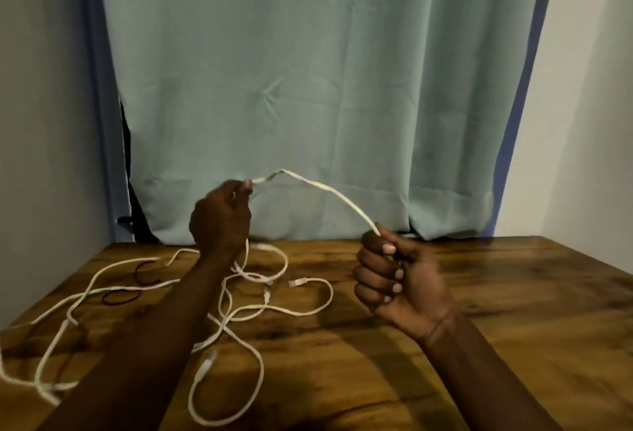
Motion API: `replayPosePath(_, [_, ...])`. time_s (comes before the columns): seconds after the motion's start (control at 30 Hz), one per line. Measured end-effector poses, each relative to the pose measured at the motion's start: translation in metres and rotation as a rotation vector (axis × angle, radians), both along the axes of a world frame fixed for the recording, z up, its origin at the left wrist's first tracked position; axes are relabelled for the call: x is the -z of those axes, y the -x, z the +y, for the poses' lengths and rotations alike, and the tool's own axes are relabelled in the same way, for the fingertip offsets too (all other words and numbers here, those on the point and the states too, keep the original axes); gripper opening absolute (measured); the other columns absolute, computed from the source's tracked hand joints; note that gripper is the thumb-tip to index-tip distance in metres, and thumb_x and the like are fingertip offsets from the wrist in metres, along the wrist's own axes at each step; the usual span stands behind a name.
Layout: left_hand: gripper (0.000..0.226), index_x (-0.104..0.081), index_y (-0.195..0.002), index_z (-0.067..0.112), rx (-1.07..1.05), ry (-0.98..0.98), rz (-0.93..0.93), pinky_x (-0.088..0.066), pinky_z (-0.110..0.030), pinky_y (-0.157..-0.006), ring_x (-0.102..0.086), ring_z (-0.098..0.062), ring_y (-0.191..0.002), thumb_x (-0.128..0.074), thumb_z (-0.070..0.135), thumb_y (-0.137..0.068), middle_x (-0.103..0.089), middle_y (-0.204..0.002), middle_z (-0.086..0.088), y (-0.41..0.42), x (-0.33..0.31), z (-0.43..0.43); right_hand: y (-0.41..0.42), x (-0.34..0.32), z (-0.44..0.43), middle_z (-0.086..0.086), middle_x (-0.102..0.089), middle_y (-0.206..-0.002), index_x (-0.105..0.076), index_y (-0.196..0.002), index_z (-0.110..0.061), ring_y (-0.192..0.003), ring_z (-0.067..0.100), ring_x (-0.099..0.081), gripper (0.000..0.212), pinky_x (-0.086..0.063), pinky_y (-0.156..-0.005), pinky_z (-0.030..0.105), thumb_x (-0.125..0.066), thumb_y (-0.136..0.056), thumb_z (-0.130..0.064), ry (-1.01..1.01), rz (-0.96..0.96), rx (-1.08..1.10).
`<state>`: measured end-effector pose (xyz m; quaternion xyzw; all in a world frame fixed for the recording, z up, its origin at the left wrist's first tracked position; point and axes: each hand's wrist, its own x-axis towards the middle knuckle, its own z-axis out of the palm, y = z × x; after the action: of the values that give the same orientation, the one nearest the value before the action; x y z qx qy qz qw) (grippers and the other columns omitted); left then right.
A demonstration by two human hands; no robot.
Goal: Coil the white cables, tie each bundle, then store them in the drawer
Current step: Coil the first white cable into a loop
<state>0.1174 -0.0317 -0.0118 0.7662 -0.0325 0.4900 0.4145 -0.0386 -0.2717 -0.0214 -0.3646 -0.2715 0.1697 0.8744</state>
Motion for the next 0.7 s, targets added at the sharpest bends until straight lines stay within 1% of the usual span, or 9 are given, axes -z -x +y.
replayPosePath(0.1, [0.034, -0.076, -0.095, 0.026, 0.069, -0.422, -0.044, -0.056, -0.038, -0.064, -0.073, -0.032, -0.078, -0.050, 0.047, -0.099, -0.077, -0.083, -0.004, 0.006, 0.038, -0.003, 0.001, -0.038, 0.006, -0.007, -0.028, -0.051, -0.054, -0.078, -0.017, -0.045, 0.009, -0.025, 0.036, -0.022, -0.048, 0.025, -0.035, -0.107, -0.029, -0.141, -0.080, 0.168])
replayPosePath(0.2, [0.036, -0.078, -0.095, 0.025, 0.174, -0.694, -0.135, -0.057, -0.037, -0.064, -0.073, -0.029, -0.075, -0.048, 0.045, -0.097, -0.076, -0.082, 0.000, 0.013, 0.064, -0.009, -0.008, -0.075, 0.013, -0.005, -0.042, -0.056, -0.063, -0.084, -0.014, -0.052, 0.010, -0.039, 0.029, -0.035, -0.053, 0.023, -0.043, -0.102, -0.024, -0.173, -0.117, 0.419])
replayPosePath(0.27, [0.033, -0.077, -0.095, 0.026, 0.186, -0.849, -0.252, -0.054, -0.034, -0.060, -0.070, -0.025, -0.069, -0.048, 0.043, -0.095, -0.072, -0.076, 0.003, 0.018, 0.071, -0.015, -0.024, -0.087, 0.020, -0.002, -0.053, -0.064, -0.065, -0.095, -0.011, -0.059, 0.011, -0.050, 0.020, -0.043, -0.059, 0.022, -0.047, -0.098, -0.018, -0.126, -0.133, 0.547])
replayPosePath(0.3, [0.031, -0.075, -0.097, 0.028, 0.188, -0.915, -0.312, -0.051, -0.034, -0.058, -0.067, -0.023, -0.066, -0.048, 0.042, -0.094, -0.068, -0.074, 0.004, 0.020, 0.073, -0.018, -0.035, -0.089, 0.022, 0.000, -0.058, -0.068, -0.064, -0.100, -0.010, -0.063, 0.013, -0.055, 0.019, -0.046, -0.060, 0.022, -0.047, -0.100, -0.017, -0.087, -0.154, 0.606])
replayPosePath(0.37, [0.028, -0.072, -0.105, 0.031, 0.225, -0.993, -0.379, -0.048, -0.034, -0.060, -0.064, -0.019, -0.067, -0.049, 0.040, -0.094, -0.065, -0.077, 0.007, 0.028, 0.074, -0.023, -0.057, -0.083, 0.026, 0.001, -0.069, -0.075, -0.063, -0.106, -0.008, -0.071, 0.017, -0.065, 0.020, -0.050, -0.061, 0.022, -0.044, -0.105, -0.016, 0.034, -0.219, 0.753])
replayPosePath(0.47, [0.026, -0.070, -0.111, 0.031, 0.314, -1.006, -0.413, -0.048, -0.030, -0.062, -0.063, -0.016, -0.078, -0.052, 0.036, -0.093, -0.066, -0.087, 0.008, 0.028, 0.076, -0.027, -0.083, -0.058, 0.034, 0.005, -0.077, -0.083, -0.062, -0.110, -0.007, -0.081, 0.020, -0.075, 0.019, -0.054, -0.069, 0.023, -0.045, -0.108, -0.016, 0.372, -0.359, 0.975])
replayPosePath(0.57, [0.027, -0.067, -0.118, 0.033, 0.409, -0.898, -0.323, -0.049, -0.032, -0.062, -0.061, -0.016, -0.082, -0.052, 0.037, -0.096, -0.062, -0.091, 0.008, 0.023, 0.074, -0.023, -0.099, -0.021, 0.038, 0.003, -0.077, -0.082, -0.064, -0.106, -0.010, -0.080, 0.014, -0.075, 0.016, -0.055, -0.074, 0.024, -0.049, -0.107, -0.013, 0.790, -0.531, 1.081])
replayPosePath(0.63, [0.022, -0.069, -0.110, 0.032, 0.437, -0.748, -0.252, -0.048, -0.031, -0.063, -0.061, -0.015, -0.081, -0.052, 0.041, -0.098, -0.060, -0.088, 0.009, 0.020, 0.068, -0.015, -0.104, 0.001, 0.035, 0.000, -0.076, -0.079, -0.065, -0.100, -0.022, -0.077, 0.013, -0.074, 0.017, -0.059, -0.077, 0.037, -0.049, -0.107, -0.018, 1.096, -0.633, 1.091])
replayPosePath(0.7, [0.022, -0.069, -0.098, 0.032, 0.460, -0.606, -0.165, -0.046, -0.030, -0.063, -0.058, -0.010, -0.075, -0.055, 0.049, -0.096, -0.056, -0.079, 0.011, 0.015, 0.066, -0.006, -0.106, 0.017, 0.033, -0.005, -0.072, -0.078, -0.063, -0.097, -0.031, -0.074, 0.010, -0.071, 0.019, -0.058, -0.076, 0.045, -0.049, -0.105, -0.020, 1.313, -0.659, 1.063])
